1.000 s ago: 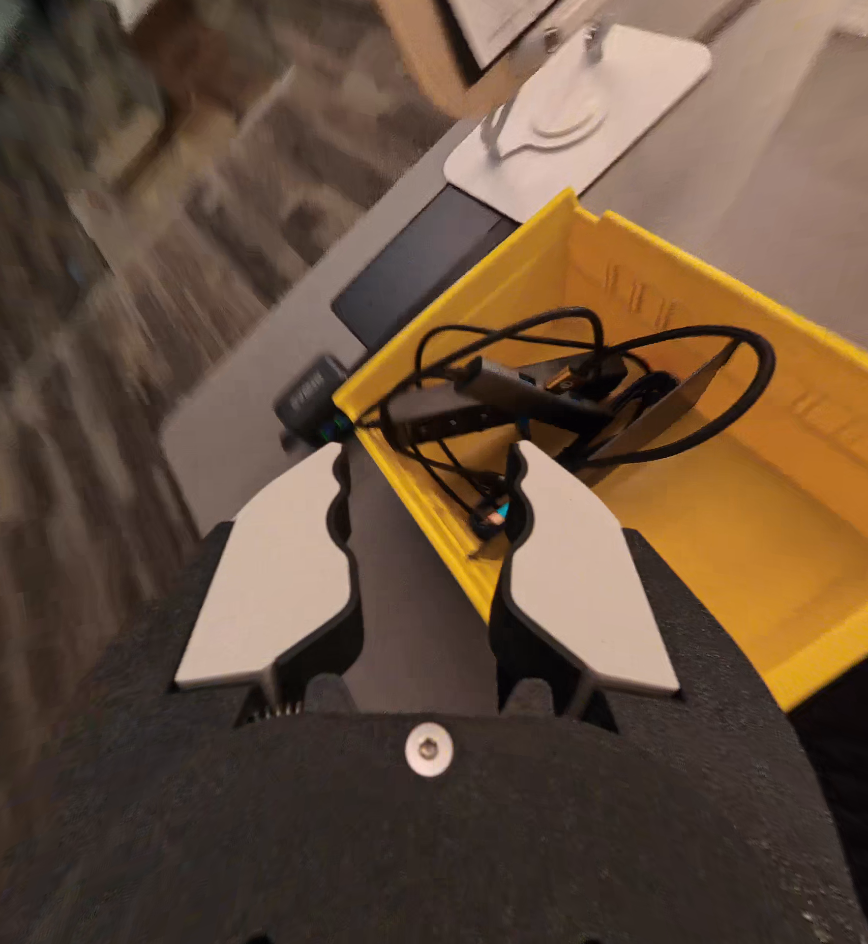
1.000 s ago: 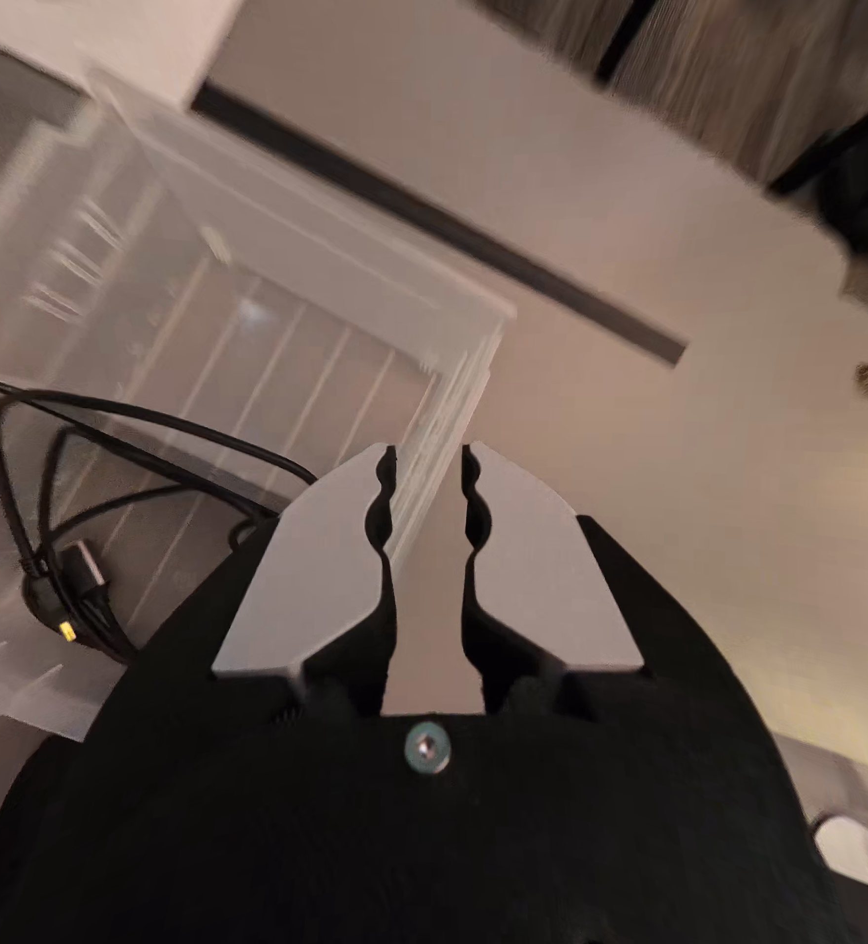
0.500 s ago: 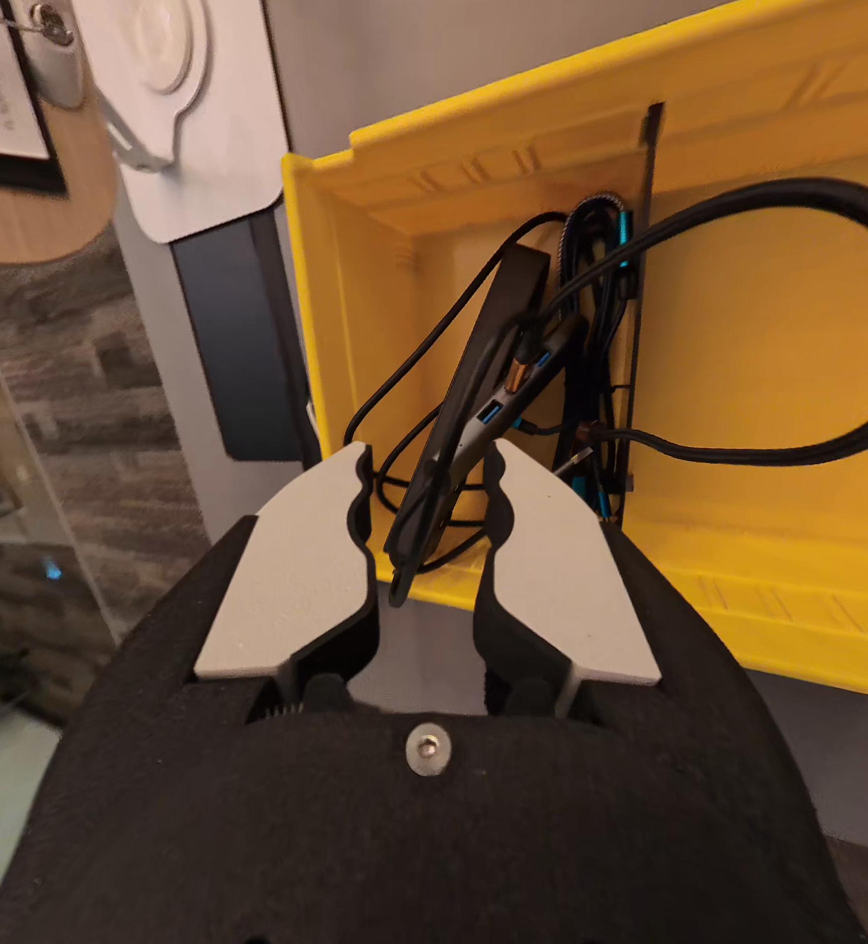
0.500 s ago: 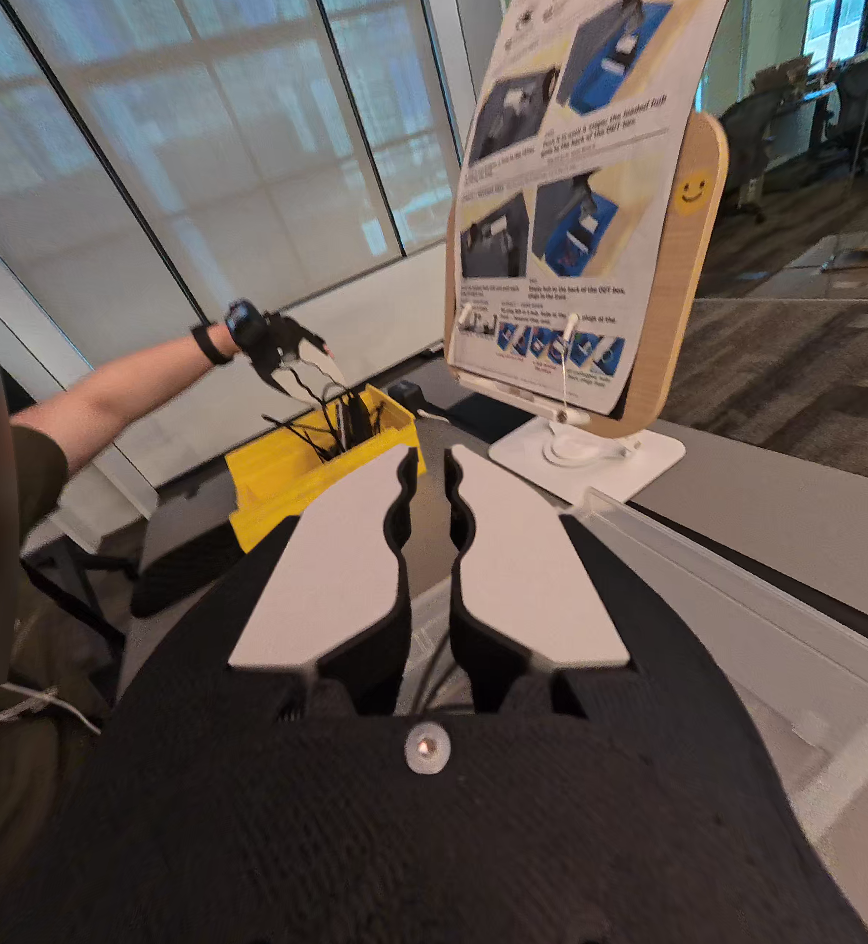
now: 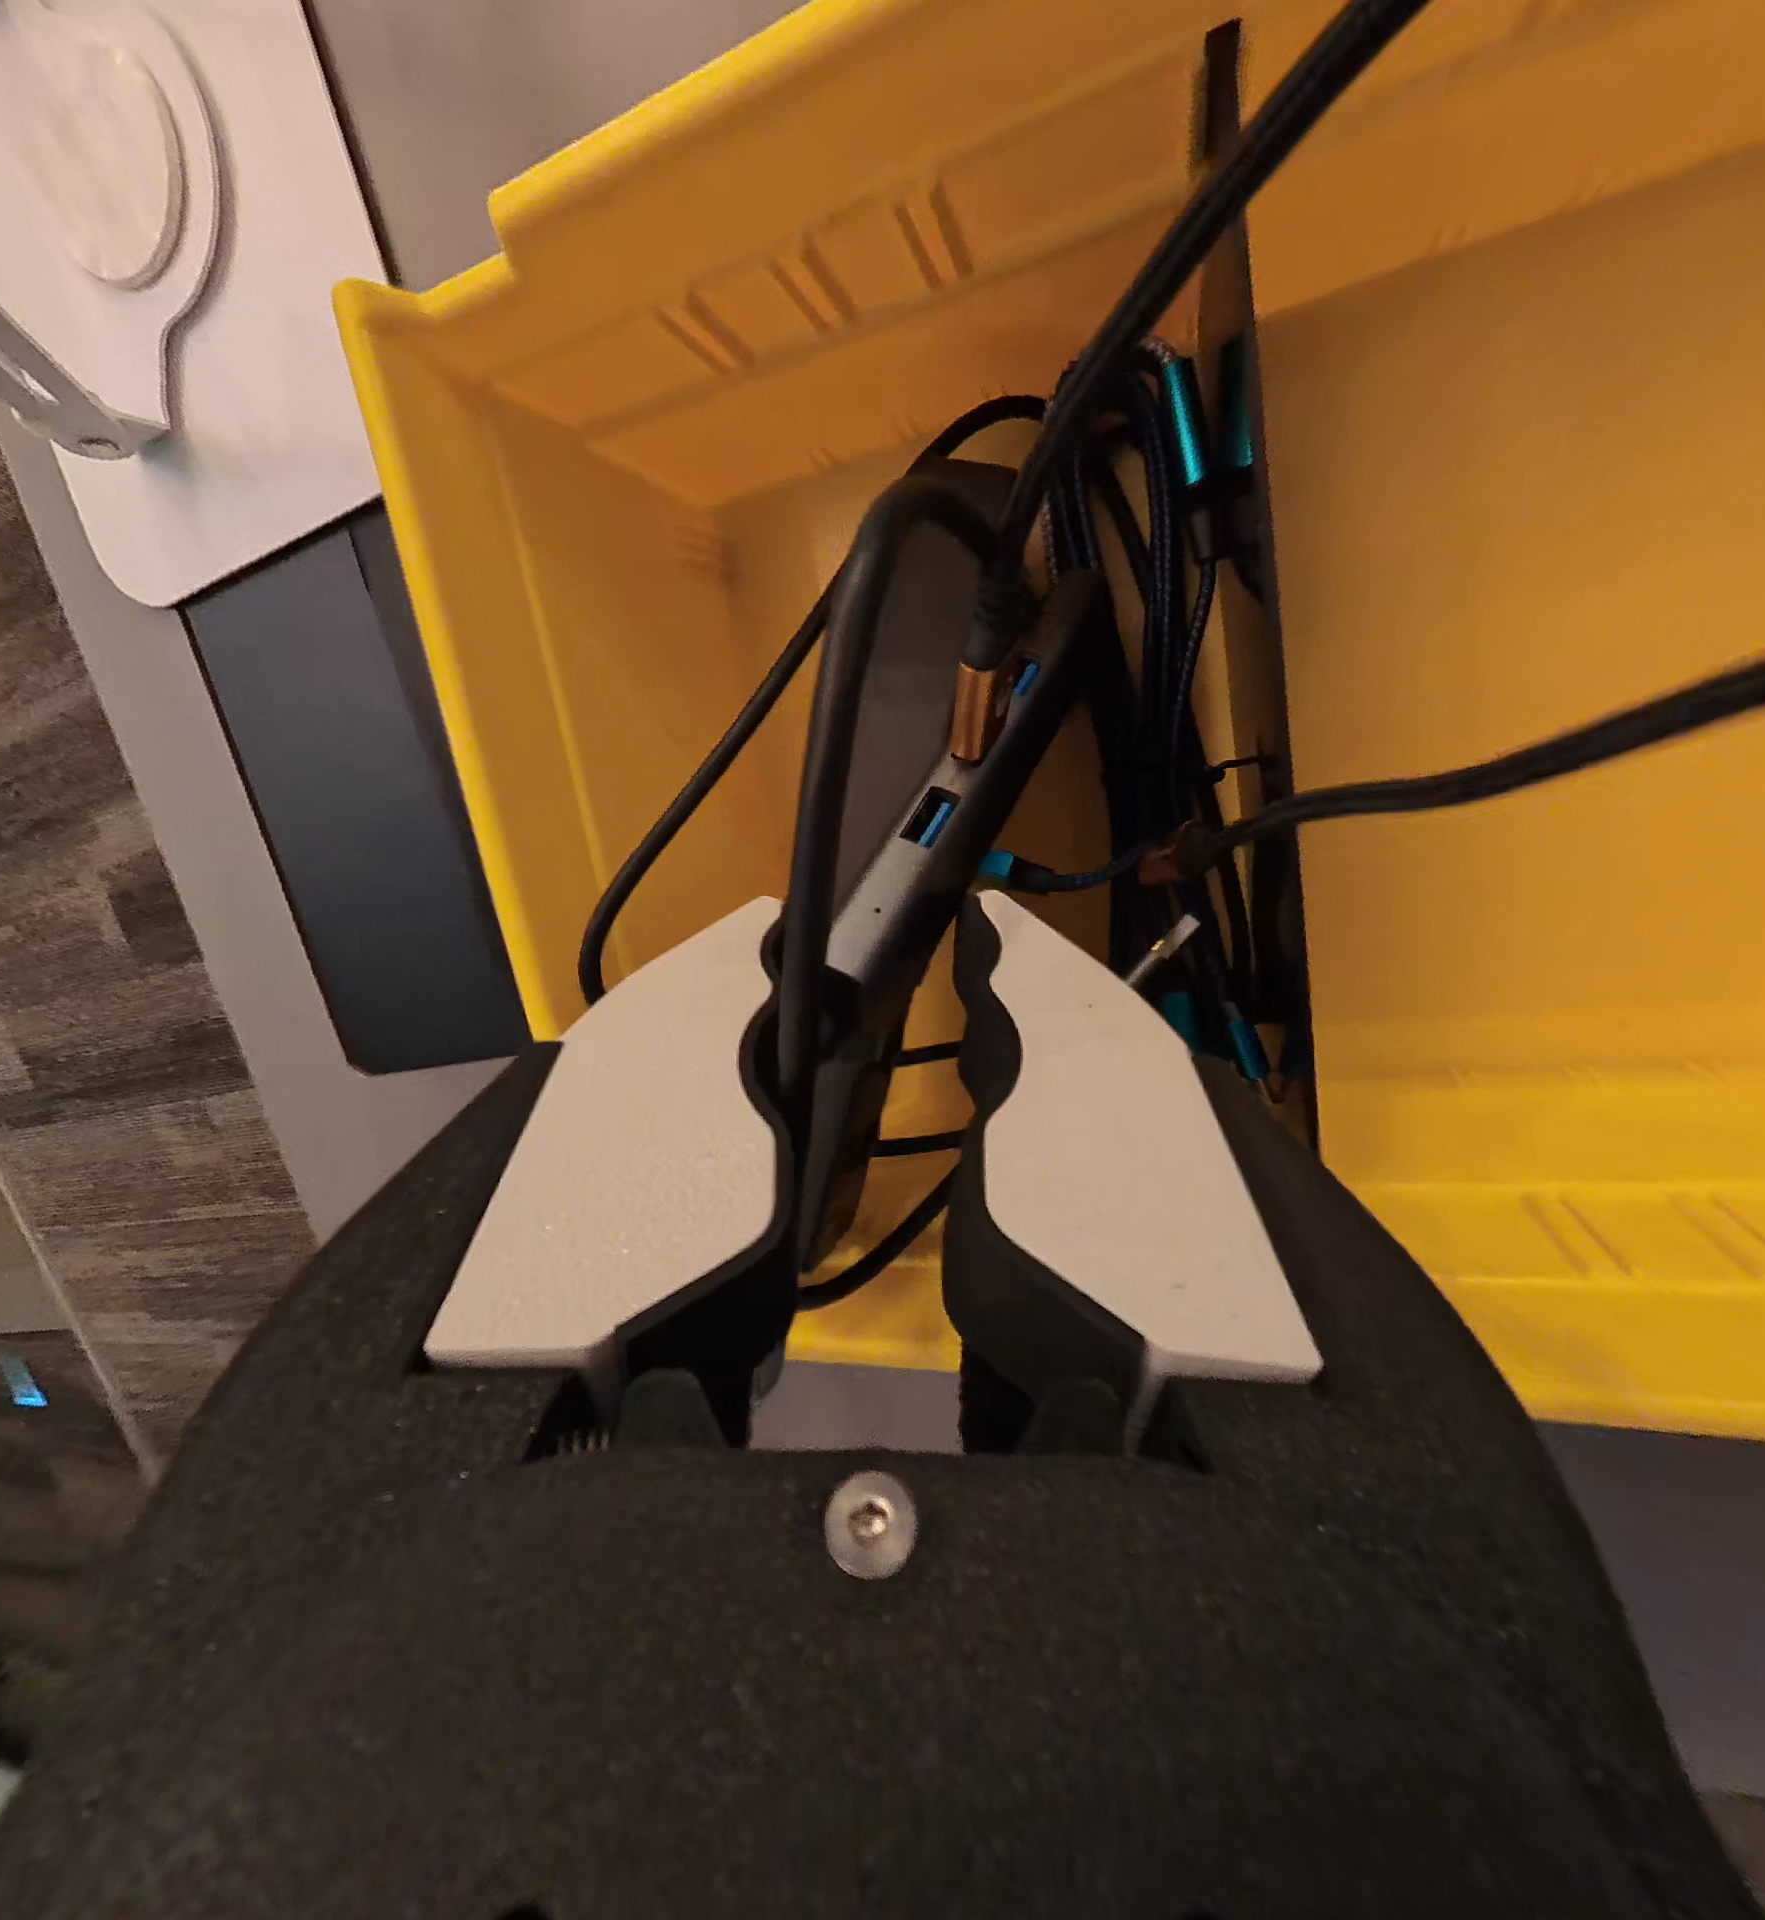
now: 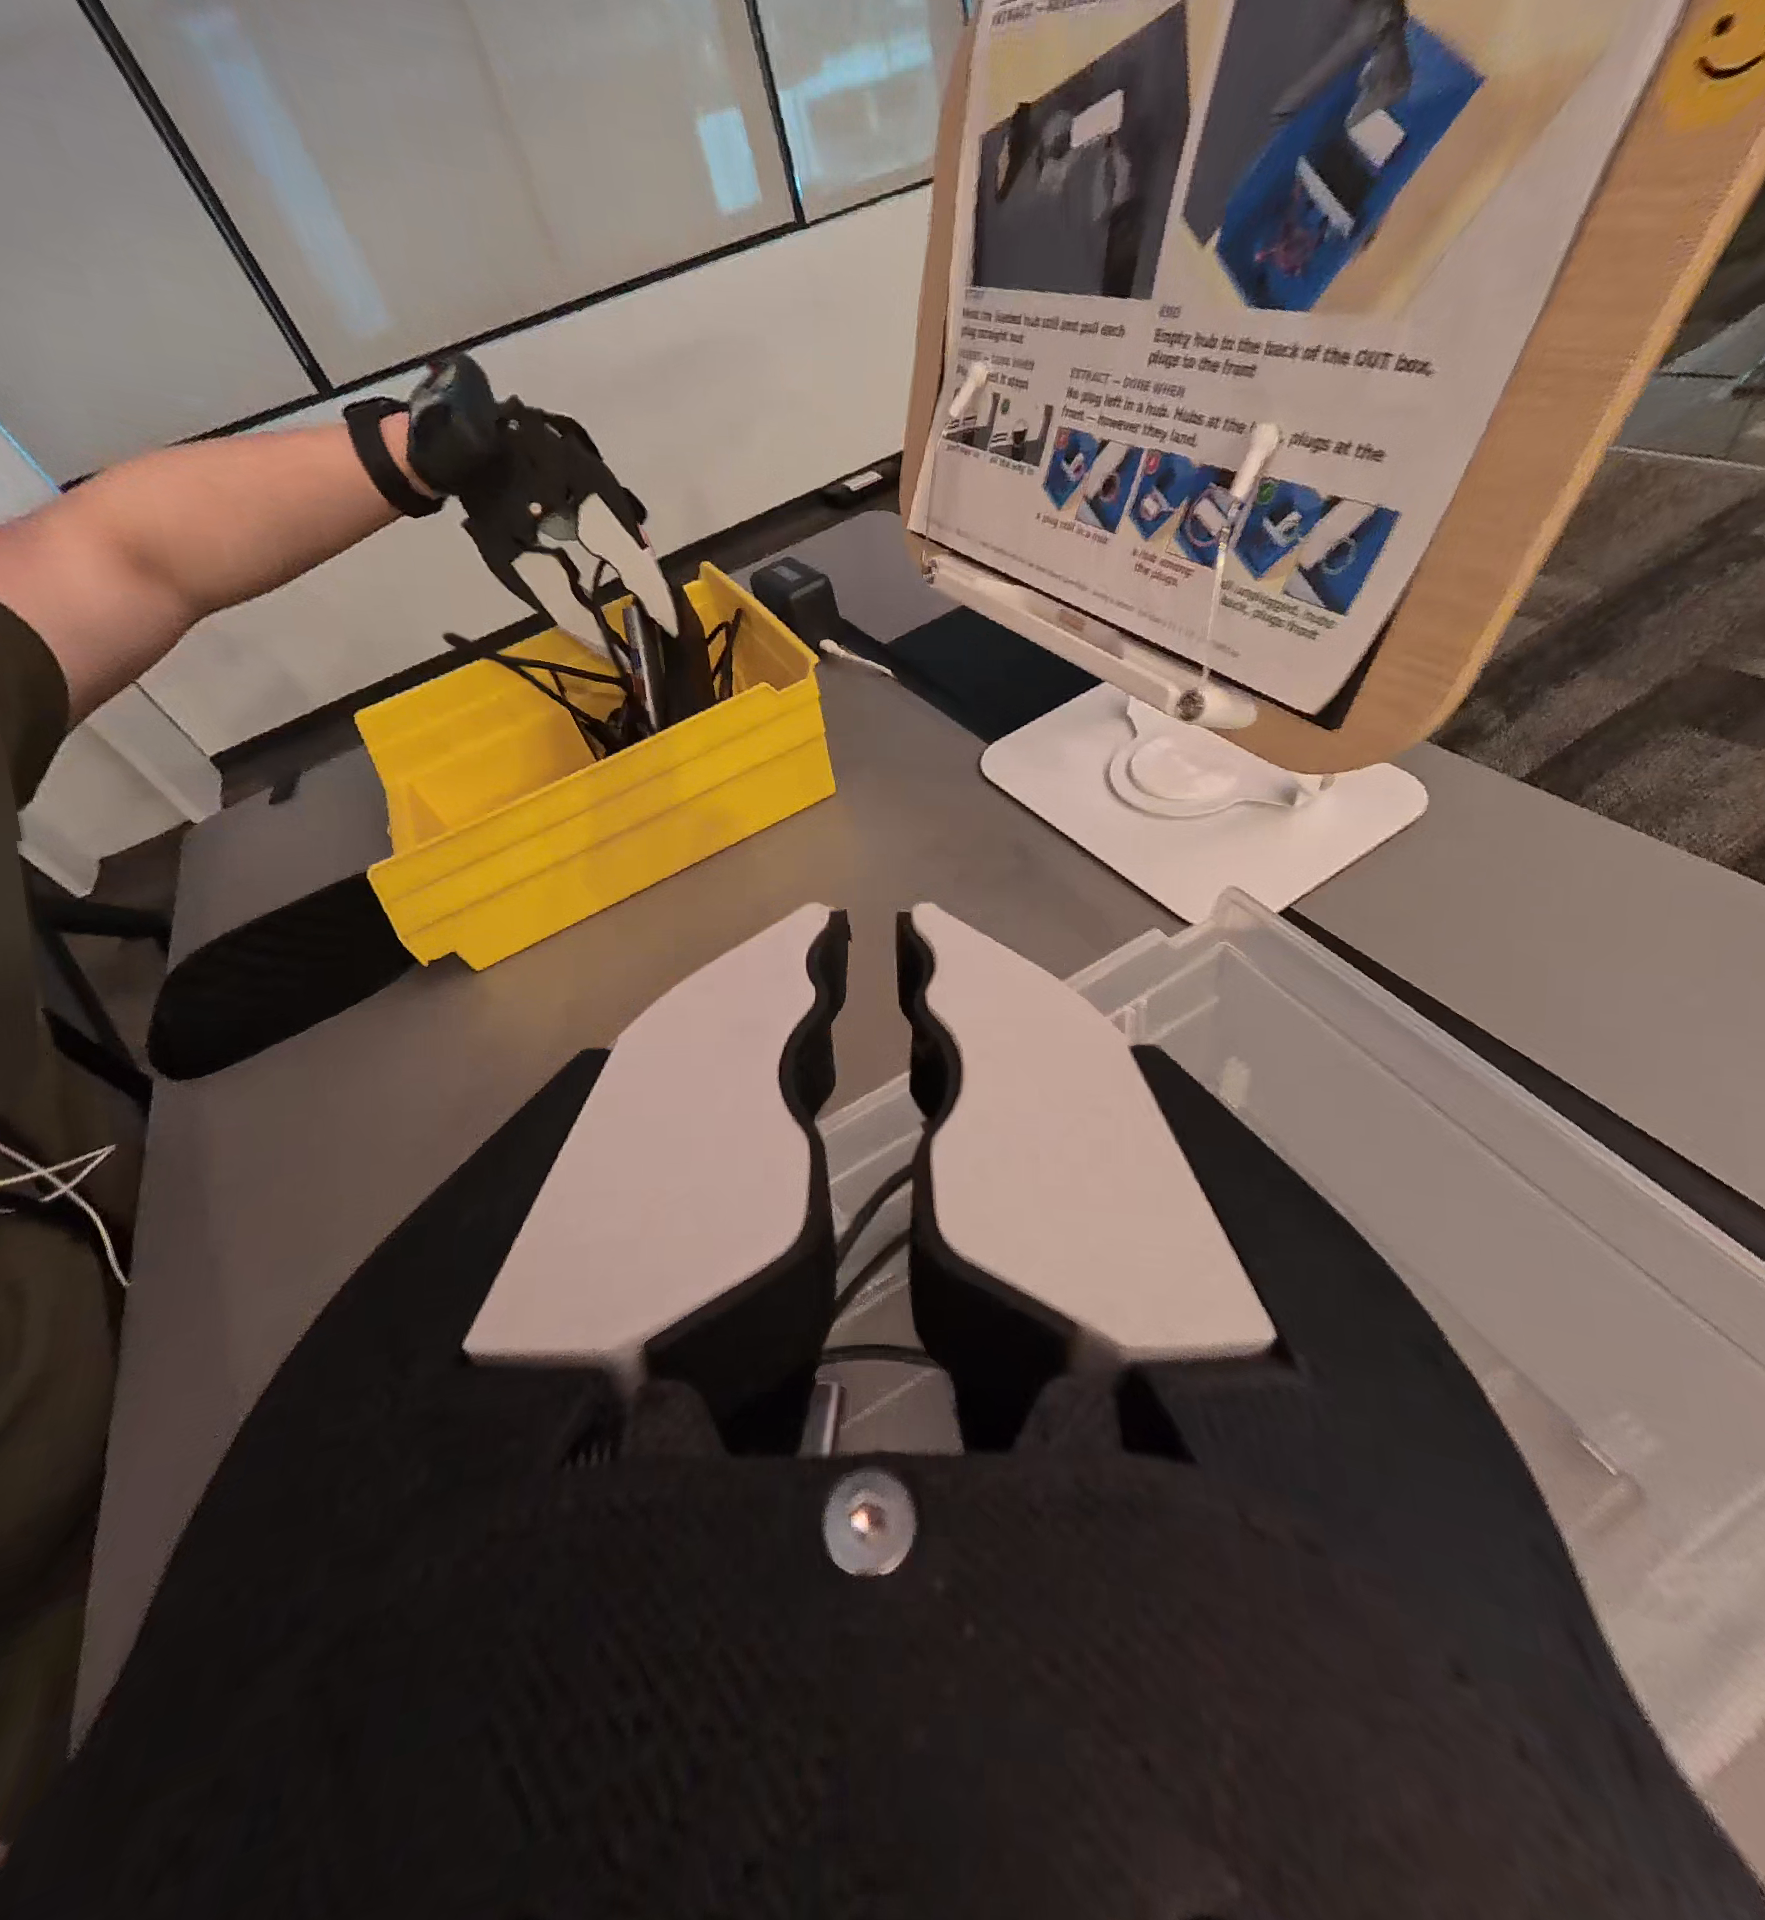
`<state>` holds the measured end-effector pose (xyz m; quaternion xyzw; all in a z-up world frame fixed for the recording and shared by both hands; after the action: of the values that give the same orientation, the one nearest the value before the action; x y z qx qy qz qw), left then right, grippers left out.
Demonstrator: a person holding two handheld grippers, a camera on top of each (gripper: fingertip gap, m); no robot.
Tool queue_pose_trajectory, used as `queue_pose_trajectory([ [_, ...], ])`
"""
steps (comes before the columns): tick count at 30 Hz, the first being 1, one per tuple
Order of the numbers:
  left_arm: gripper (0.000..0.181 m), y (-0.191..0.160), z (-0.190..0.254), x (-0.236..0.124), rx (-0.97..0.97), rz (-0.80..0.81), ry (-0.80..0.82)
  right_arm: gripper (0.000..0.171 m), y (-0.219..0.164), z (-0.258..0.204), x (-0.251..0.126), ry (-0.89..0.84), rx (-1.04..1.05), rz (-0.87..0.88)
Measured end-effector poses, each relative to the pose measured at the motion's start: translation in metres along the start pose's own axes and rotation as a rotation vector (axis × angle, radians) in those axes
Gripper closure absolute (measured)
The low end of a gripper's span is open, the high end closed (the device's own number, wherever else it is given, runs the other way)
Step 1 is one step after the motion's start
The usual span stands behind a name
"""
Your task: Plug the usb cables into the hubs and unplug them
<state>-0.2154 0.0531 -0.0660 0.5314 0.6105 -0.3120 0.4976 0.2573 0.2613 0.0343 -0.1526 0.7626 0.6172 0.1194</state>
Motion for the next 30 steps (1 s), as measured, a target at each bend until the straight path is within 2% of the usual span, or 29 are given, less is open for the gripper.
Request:
queue_pose_trajectory([
  [8, 0.161, 0.013, 0.019, -0.052, -0.055, -0.078, 0.030, 0.164, -0.003, -0.015, 0.024, 0.054, -0.054, -0.096],
  [16, 0.163, 0.034, 0.025, -0.119, -0.143, -0.161, 0.147, 0.163, -0.010, -0.057, 0.073, 0.148, -0.215, -0.270],
  [22, 0.164, 0.027, 0.025, -0.125, -0.214, -0.261, 0.118, 0.164, -0.021, -0.078, 0.096, 0.172, -0.290, -0.374],
  [26, 0.164, 0.018, 0.024, -0.140, -0.339, -0.238, 0.019, 0.165, -0.025, -0.083, 0.102, 0.191, -0.296, -0.400],
  [30, 0.164, 0.015, 0.015, -0.139, -0.384, -0.179, 0.040, 0.165, -0.025, -0.086, 0.112, 0.235, -0.257, -0.371],
])
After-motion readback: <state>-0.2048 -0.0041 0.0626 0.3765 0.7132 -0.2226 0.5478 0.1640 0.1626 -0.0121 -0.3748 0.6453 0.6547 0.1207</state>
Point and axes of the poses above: each gripper's, where its closed fingertips meet, x out along the fingers, y out of its top, z = x × y across the jaws, the point moved 5 cm from there along -x, back along the fingers, and after that the axes turned 8 degrees about -z, right-handed, at the moved point
